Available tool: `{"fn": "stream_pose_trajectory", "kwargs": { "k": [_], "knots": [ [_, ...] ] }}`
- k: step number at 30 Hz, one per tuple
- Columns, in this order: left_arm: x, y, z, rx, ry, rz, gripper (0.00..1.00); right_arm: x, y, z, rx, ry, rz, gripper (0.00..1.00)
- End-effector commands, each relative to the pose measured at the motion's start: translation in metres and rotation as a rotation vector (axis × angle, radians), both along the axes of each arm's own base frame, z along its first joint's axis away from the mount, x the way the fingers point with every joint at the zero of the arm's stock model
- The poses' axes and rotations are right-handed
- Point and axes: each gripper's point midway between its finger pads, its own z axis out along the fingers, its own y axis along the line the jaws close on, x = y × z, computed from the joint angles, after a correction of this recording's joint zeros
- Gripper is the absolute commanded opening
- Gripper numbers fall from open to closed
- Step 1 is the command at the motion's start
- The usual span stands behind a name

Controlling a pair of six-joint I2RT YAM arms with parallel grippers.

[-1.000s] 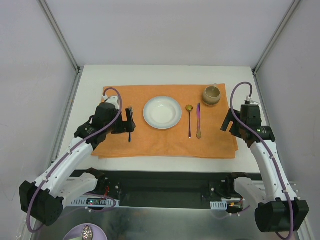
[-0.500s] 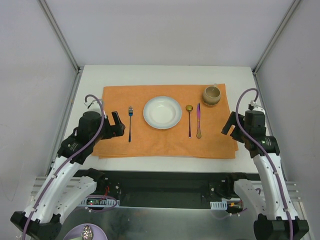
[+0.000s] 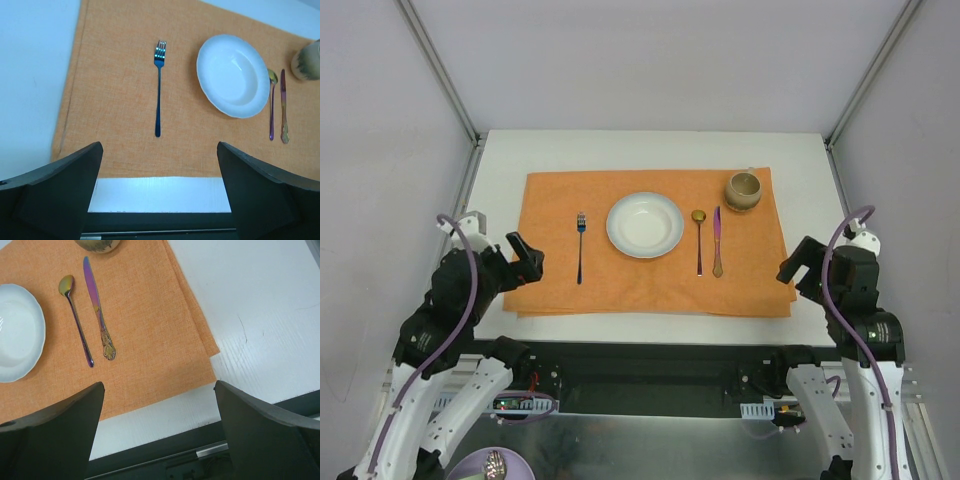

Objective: Set the dinner table for one person
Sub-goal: Reset both arms

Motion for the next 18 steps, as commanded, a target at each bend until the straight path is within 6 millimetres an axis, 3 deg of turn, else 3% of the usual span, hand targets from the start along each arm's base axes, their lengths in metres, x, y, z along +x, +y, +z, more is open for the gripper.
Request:
{"fn": "stream_pose_trajectory", "kwargs": {
  "k": [1, 11, 18],
  "knots": [
    [-0.016, 0.021, 0.010, -0.008, -0.037, 0.091, 0.99, -0.015, -0.008, 0.012, -0.019, -0.022, -0.034, 0.96],
    [-0.031, 0.033, -0.010, -0.021, -0.046, 0.134, 0.99, -0.024, -0.007, 0.012, -0.030, -0.039, -0.008, 0.96],
    [-0.031, 0.035, -0.013, -0.027, -0.050, 0.152, 0.99, -0.025, -0.007, 0.011, -0.033, -0.053, 0.000, 0.96]
  ]
}}
